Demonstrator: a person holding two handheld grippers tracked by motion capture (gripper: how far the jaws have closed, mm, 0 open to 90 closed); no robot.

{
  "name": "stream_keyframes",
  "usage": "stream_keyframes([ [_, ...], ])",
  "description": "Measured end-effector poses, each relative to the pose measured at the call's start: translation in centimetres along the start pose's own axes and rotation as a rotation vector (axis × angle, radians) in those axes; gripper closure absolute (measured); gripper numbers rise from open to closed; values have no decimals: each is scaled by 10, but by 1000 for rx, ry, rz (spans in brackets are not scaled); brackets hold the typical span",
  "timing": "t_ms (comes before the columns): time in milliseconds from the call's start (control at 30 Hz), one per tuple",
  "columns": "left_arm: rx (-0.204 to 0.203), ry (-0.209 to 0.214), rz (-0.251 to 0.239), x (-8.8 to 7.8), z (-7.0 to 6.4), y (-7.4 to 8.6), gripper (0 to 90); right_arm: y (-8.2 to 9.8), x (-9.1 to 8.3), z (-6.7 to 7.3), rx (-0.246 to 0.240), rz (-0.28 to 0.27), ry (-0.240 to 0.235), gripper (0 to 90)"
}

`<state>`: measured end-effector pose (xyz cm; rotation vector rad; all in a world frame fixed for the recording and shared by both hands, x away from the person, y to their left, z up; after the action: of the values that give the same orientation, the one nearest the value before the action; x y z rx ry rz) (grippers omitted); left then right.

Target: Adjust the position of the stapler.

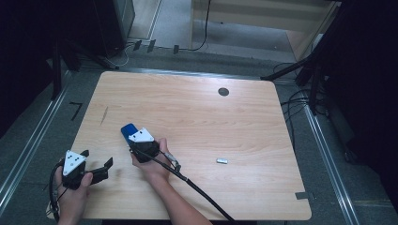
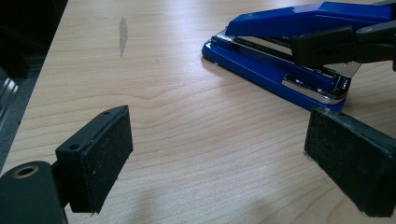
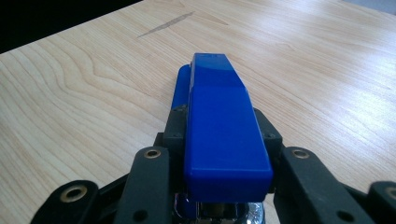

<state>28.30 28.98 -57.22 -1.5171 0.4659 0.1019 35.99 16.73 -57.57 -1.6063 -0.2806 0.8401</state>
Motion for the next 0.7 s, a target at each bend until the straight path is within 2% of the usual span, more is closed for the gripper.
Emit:
stream_keyframes([
  [300, 2, -1, 1, 0, 0, 0, 80, 3, -8, -7, -1, -6, 19, 672],
  [700, 6, -3, 4, 0, 0, 0, 80, 6, -27, -26, 6, -17, 52, 672],
])
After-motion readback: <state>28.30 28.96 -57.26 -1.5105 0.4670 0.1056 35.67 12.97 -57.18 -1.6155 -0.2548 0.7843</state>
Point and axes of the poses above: each handheld gripper's, and its own axes: x roughly forward along the jaws, y roughly out of its underside, z roughly to its left, the point moved 10 cm from there along x, roughly forward along the jaws, and after that the axes turned 9 degrees about -z, right-handed, at the moved point
